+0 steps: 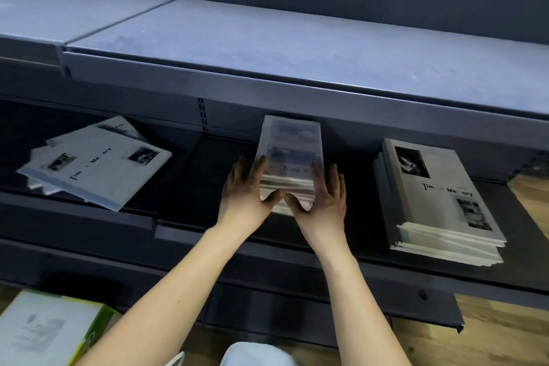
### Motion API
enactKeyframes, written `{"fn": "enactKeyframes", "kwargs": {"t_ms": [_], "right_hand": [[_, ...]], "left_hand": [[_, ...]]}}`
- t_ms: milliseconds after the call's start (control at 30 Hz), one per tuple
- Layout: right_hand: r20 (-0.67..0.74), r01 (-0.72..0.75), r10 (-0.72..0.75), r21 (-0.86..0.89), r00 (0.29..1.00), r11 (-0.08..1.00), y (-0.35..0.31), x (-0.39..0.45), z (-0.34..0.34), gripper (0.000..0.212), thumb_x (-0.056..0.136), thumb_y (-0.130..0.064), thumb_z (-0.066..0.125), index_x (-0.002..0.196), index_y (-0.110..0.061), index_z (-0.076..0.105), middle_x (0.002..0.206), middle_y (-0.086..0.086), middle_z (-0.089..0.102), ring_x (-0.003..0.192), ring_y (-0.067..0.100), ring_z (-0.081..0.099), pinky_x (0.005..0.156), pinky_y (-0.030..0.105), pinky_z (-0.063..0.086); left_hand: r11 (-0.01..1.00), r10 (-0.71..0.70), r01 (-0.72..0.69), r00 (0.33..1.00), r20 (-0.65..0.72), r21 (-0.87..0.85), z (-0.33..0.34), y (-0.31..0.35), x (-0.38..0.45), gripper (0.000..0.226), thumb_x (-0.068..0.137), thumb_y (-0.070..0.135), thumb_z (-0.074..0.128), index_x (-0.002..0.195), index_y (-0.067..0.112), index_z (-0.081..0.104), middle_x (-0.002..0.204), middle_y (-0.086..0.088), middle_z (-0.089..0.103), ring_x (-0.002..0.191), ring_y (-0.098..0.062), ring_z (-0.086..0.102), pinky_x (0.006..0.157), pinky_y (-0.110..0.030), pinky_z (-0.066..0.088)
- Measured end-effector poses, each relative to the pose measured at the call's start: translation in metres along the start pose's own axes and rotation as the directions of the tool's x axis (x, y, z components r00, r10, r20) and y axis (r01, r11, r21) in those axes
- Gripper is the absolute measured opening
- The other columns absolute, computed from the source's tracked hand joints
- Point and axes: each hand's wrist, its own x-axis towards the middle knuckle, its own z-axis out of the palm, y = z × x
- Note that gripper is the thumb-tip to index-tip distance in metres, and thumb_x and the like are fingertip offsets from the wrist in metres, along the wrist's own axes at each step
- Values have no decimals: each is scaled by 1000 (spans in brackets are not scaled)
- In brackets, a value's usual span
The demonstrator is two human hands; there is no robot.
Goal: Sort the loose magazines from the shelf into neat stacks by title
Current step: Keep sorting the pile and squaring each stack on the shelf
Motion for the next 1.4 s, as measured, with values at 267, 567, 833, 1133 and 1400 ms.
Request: {"fn": "enactKeyframes", "kwargs": {"t_ms": [267,567,833,1133,1400], "right_hand": [[46,140,-145,90,988,986,-8,-33,1,76,90,-51,62,154,-28,30,166,3,8,153,21,-1,123,50,9],[324,414,-351,-149,878,898,-30,-78,36,56,103,-52,30,154,-29,31,166,6,10,152,32,-6,119,53,-10],[525,503,-370,-133,766,854,-64,-101,66,59,103,-50,32,156,-29,23,166,6,7,152,31,-8,118,55,-10],[602,498,-375,-43,705,866,-120,-130,117,58,102,-51,36,155,-29,27,165,5,12,152,27,-6,120,54,-6],[571,451,-366,-8,735,892,-175,-149,166,49,102,-43,43,148,-25,42,155,-4,39,150,17,19,122,50,5]], "left_hand": [[994,-97,101,989,-112,32,-12,-11,-47,73,89,54,57,150,27,31,153,-17,31,137,-38,33,108,-51,36],[917,-181,234,966,-186,323,-21,-46,-124,59,95,54,48,149,33,36,159,-10,23,149,-34,1,119,-53,5],[872,-347,391,918,-189,295,-35,-81,-166,60,96,52,46,151,32,31,161,-9,18,150,-31,-2,121,-51,2],[850,-441,481,873,-208,217,-68,-139,-192,55,97,47,46,150,34,33,160,-7,23,150,-30,3,121,-50,2],[865,-448,476,875,-184,159,-106,-208,-201,49,99,43,45,147,34,39,154,-1,36,149,-24,16,120,-49,0]]}}
